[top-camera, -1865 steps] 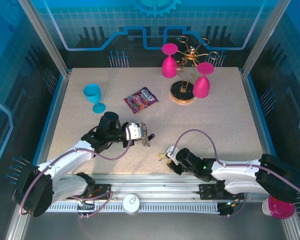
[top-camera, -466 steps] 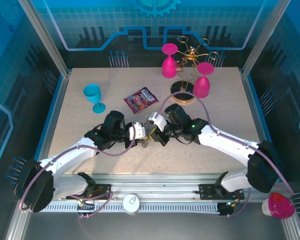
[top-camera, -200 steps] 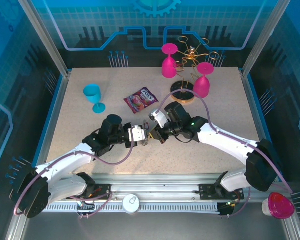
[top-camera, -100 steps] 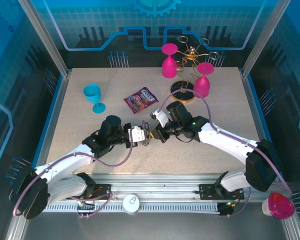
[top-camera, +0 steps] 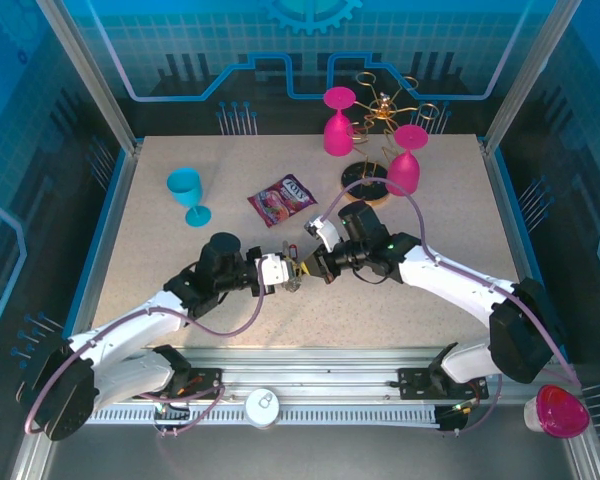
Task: Put the keys on the keyring
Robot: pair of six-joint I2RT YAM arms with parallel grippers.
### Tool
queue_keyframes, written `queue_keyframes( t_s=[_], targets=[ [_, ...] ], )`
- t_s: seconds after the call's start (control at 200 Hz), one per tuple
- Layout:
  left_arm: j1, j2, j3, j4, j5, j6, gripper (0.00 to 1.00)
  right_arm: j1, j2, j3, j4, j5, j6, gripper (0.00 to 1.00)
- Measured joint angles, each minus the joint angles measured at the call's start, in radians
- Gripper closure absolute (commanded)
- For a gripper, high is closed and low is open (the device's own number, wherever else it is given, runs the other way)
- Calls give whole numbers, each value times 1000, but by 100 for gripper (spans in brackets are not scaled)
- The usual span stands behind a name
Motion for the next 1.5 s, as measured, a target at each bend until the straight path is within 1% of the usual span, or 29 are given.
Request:
queue_keyframes(
  t_s=[0.03,0.045,0.105,0.12,0.15,0.23,0.29,0.42,0.54,0.64,0.741,0.856,1.076,1.301,1.501],
  targets=[
    [0,-1,-1,2,0,-3,100,-2,0,0,0,-9,3,97],
    [0,-1,-2,3,0,-6,100,-3,0,0,1,-14,4,93],
    [0,-1,-2,6,0,-17,100,-8,0,0,5,-26,12,85],
    [0,-1,-2,8,0,-18,100,-10,0,0,6,-28,17,81],
    [0,-2,-2,12,0,-23,100,-13,0,-2,9,-29,24,77],
    [0,-5,-5,23,3,-35,100,-32,0,-18,26,-32,27,70],
    [-2,-10,-16,37,12,-53,100,-48,-5,-32,34,-32,35,63],
    [-6,-12,-39,79,21,-118,100,-77,-40,-45,32,-35,28,56],
    [-6,-12,-50,126,28,-208,100,-100,-98,-47,36,-50,4,56],
    [-6,-12,-68,192,31,-291,100,-113,-166,-85,75,-53,-53,57],
    [-4,-12,-102,267,47,-368,100,-113,-230,-158,140,-70,-136,59],
    [3,-12,-146,352,78,-441,100,-112,-263,-232,225,-114,-249,61],
    [32,1,-189,498,151,-533,100,-109,-252,-245,301,-211,-390,66],
    [54,20,-192,586,218,-587,100,-92,-214,-245,312,-216,-501,69],
    [54,23,-193,611,251,-602,100,-71,-164,-237,330,-238,-524,71]
  ],
)
